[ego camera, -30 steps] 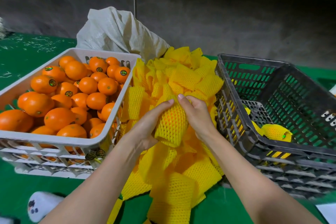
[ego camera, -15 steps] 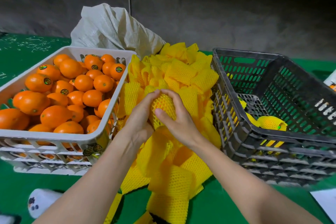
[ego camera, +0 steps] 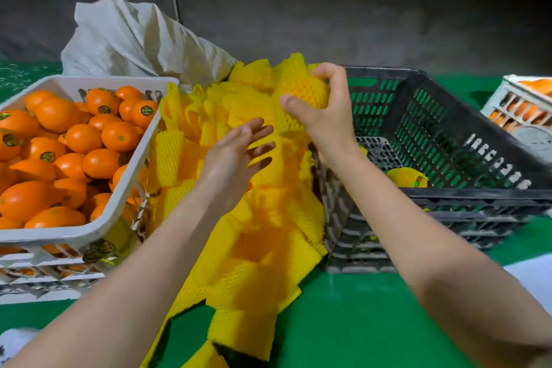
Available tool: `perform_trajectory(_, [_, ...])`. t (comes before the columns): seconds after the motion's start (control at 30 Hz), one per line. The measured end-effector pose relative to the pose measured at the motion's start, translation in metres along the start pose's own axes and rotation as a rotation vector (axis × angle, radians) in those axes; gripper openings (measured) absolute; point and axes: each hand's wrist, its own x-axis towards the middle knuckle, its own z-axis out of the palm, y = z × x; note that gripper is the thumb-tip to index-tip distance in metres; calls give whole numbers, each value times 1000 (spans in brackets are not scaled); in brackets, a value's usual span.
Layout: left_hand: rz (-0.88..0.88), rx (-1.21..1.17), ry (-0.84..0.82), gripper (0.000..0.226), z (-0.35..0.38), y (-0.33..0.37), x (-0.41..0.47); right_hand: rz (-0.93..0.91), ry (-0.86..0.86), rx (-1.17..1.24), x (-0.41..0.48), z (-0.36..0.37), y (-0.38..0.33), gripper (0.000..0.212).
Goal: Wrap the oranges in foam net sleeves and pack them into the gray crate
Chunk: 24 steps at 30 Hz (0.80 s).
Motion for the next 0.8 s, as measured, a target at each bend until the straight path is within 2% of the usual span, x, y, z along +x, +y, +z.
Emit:
perform_trajectory(0.1, [92,277,-113,23,26,-15,5,35,111,-202,37,-55,9,47])
perform_trajectory(0.17, [177,464,-191,28,45,-24,11,152,-10,-490,58,-92,23,47])
perform_trajectory(0.23, [227,597,-262,27,62,-32,18,316,-335,-904,66,-117,47,45])
perform_trajectory(0.3, [235,665,-280,26,74,-40,25,486,-776,-1260,63,-129,68,47])
perform_trajectory(0.37, [240,728,-249,26,79,-46,31,626,-1138,-1443,55,-129,81,46])
perform_trajectory(0.43, [228,738,-218,26,79,-49,36,724,-1303,-1463,49,-126,89,41])
perform_trajectory(0.53, [197,684,-181,27,80,-49,35,774,-1296,-1430,44,-125,98,78])
perform_trajectory(0.6, [183,662,-171,28,81,-48,32,806,-1317,-1413,40,-126,98,86])
perform_trajectory(0.8, [113,579,-193,26,68,-30,22,800,-1393,-1338,36,-124,80,38])
